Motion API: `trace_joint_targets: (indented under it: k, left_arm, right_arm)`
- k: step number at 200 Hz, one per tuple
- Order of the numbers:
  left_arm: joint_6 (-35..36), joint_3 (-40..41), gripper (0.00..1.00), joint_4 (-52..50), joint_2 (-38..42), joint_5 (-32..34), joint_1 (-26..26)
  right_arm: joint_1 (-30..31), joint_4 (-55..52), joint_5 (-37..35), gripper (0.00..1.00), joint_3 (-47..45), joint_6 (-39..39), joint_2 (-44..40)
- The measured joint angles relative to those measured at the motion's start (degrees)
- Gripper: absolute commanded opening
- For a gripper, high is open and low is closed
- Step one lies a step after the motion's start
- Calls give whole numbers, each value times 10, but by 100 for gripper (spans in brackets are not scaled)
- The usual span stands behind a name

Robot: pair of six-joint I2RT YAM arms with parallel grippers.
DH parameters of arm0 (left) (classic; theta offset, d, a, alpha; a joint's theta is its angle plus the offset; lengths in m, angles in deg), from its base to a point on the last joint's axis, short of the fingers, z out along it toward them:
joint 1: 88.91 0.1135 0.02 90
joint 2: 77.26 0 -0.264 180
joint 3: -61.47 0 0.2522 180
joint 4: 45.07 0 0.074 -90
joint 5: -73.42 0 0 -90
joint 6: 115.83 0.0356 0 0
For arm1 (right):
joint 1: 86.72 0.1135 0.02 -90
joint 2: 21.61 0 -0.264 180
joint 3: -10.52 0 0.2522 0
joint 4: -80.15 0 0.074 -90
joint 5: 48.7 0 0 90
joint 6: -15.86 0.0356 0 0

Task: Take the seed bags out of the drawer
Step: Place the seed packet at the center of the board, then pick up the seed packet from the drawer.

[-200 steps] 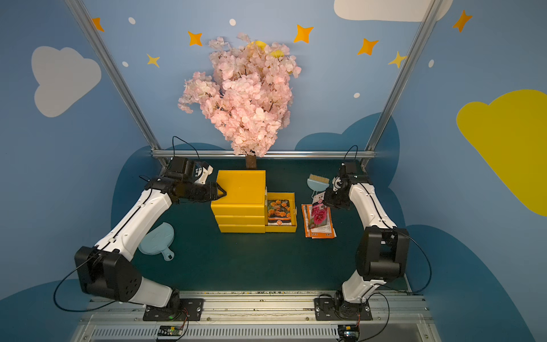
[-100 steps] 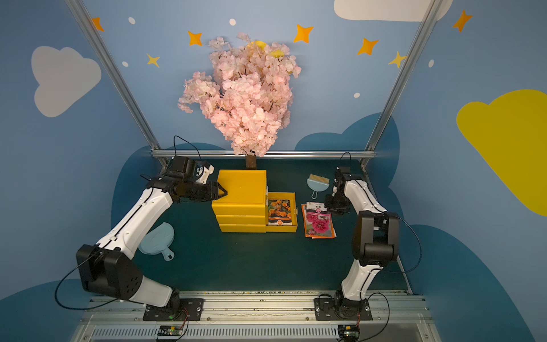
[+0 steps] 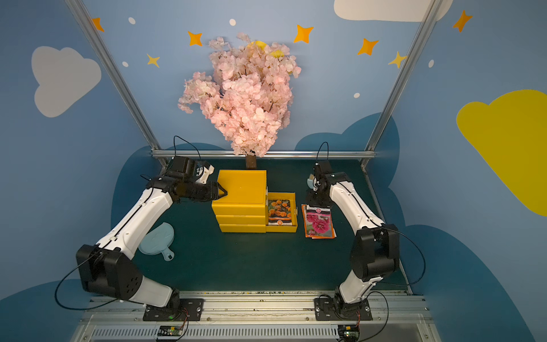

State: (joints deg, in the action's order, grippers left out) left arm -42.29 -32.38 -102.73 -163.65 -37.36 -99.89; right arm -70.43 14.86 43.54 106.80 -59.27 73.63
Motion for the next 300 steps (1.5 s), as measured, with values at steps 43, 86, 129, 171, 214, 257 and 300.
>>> trace_joint_targets:
  k: [43, 86, 129, 171, 214, 257, 300]
  left_arm:
    - [0, 2, 60, 1, 2, 1, 0]
    - [-1, 9, 60, 6, 7, 2, 0]
    - [-3, 12, 60, 10, 9, 3, 0]
    - [-3, 13, 60, 10, 9, 3, -1]
    - [-3, 15, 60, 13, 10, 3, -1]
    - [-3, 16, 60, 14, 11, 3, -1]
    - [-4, 19, 60, 17, 13, 3, -1]
  right_arm:
    - [43, 42, 63, 0, 9, 37, 31]
    - [75, 83, 110, 0, 17, 67, 119]
    - [101, 105, 121, 0, 43, 82, 195]
    - [118, 111, 122, 0, 73, 88, 241]
    - [132, 113, 122, 0, 92, 92, 272]
    - [139, 132, 160, 0, 104, 103, 286]
    - [130, 180, 227, 0, 88, 122, 287]
